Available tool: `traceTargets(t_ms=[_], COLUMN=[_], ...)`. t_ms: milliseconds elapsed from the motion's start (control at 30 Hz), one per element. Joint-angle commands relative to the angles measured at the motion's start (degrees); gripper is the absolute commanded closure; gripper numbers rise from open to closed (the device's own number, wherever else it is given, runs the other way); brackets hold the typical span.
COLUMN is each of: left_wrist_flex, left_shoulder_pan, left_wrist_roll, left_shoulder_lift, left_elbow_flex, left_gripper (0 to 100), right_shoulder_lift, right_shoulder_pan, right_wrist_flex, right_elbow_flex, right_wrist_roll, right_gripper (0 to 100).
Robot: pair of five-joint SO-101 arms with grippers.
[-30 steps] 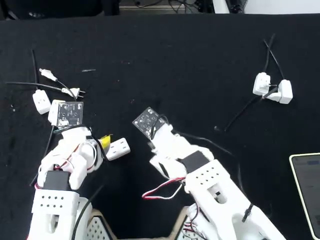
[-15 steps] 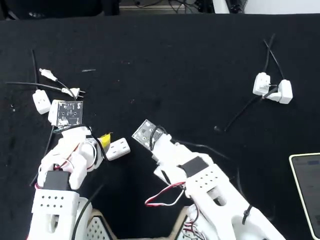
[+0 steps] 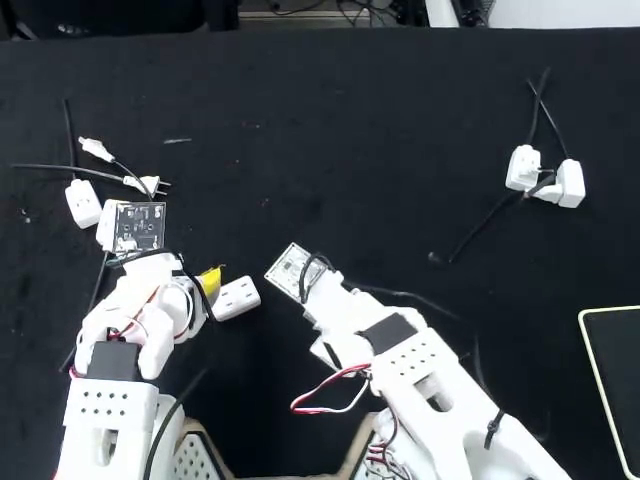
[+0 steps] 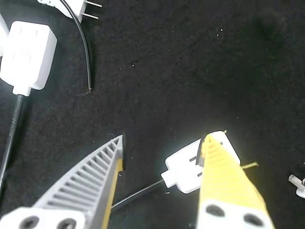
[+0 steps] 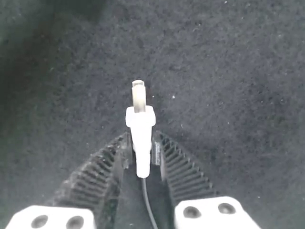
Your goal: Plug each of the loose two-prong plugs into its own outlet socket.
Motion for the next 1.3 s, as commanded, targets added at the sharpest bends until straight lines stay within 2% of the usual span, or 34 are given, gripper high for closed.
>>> traceTargets(t_ms=[0, 200, 500, 1133, 1267], left_wrist_flex=[-0.9, -0.9, -0.9, -0.9, -0.9], left_shoulder_pan=[0.1, 0.2, 0.1, 0.1, 0.1], left_wrist_roll=[-0.5, -0.5, -0.6, -0.6, -0.6], left_shoulder_lift=[-0.6, -0.6, -0.6, -0.6, -0.6], left_elbow_flex=[-0.3, -0.4, -0.1, -0.2, -0.3], left_gripper=[74, 74, 74, 74, 74], right_shoulder_lift=[-1.5, 0.0, 18.5, 15.7, 15.7], right_shoulder_pan=[-0.6, -0.6, -0.5, -1.1, -1.3], right_wrist_flex=[0.1, 0.1, -0.8, -3.9, -2.5], right_elbow_flex=[-1.0, -1.8, -11.4, -10.7, -12.7], right_wrist_roll=[0.1, 0.1, 0.1, -3.3, -5.9], right_gripper=[92.1, 92.2, 92.4, 92.0, 91.9])
